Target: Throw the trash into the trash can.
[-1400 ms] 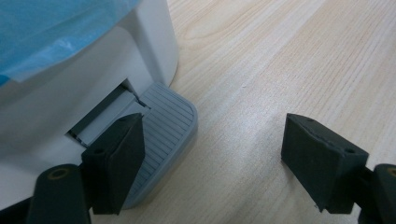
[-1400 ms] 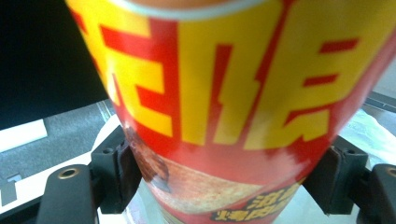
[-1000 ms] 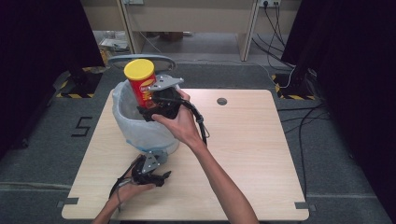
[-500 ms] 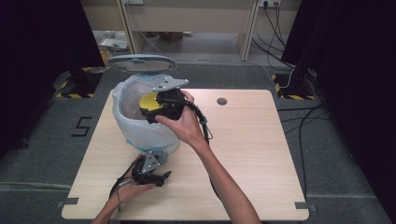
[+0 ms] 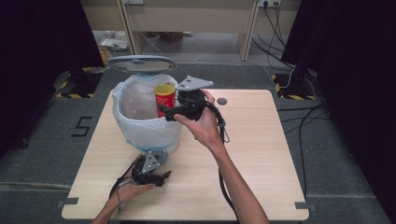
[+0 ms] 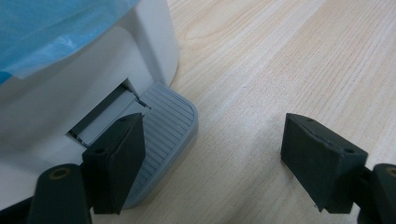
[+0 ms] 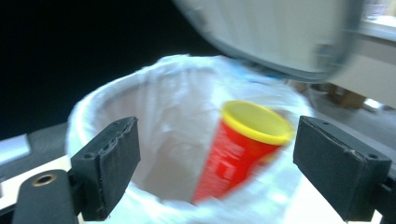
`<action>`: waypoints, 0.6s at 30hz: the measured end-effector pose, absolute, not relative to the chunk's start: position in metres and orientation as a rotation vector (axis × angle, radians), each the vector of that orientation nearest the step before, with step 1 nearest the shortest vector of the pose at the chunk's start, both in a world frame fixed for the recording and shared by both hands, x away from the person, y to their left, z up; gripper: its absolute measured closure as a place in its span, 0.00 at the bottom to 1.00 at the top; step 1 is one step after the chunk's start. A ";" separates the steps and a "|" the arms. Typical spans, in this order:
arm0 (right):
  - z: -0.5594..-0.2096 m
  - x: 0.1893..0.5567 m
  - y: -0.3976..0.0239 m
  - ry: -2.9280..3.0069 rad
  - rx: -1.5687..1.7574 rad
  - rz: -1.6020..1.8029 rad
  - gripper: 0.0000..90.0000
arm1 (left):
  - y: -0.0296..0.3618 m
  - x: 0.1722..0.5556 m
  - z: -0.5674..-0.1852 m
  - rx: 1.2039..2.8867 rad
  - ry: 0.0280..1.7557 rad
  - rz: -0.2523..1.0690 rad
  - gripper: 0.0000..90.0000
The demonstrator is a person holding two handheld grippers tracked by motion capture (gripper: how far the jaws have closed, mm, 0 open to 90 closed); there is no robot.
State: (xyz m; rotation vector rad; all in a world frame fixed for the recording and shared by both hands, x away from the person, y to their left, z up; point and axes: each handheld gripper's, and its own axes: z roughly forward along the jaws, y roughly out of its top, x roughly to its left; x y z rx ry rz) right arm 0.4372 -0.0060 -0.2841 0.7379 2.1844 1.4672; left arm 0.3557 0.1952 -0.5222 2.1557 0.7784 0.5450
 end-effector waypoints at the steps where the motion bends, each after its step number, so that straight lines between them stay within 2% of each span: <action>1: -0.284 0.437 -0.012 2.172 0.760 1.472 0.17 | 0.195 0.356 -0.522 2.156 0.776 0.551 0.24; 18: -0.304 0.439 -0.090 2.085 0.908 1.335 0.17 | 0.195 0.356 -0.522 2.157 0.777 0.558 0.24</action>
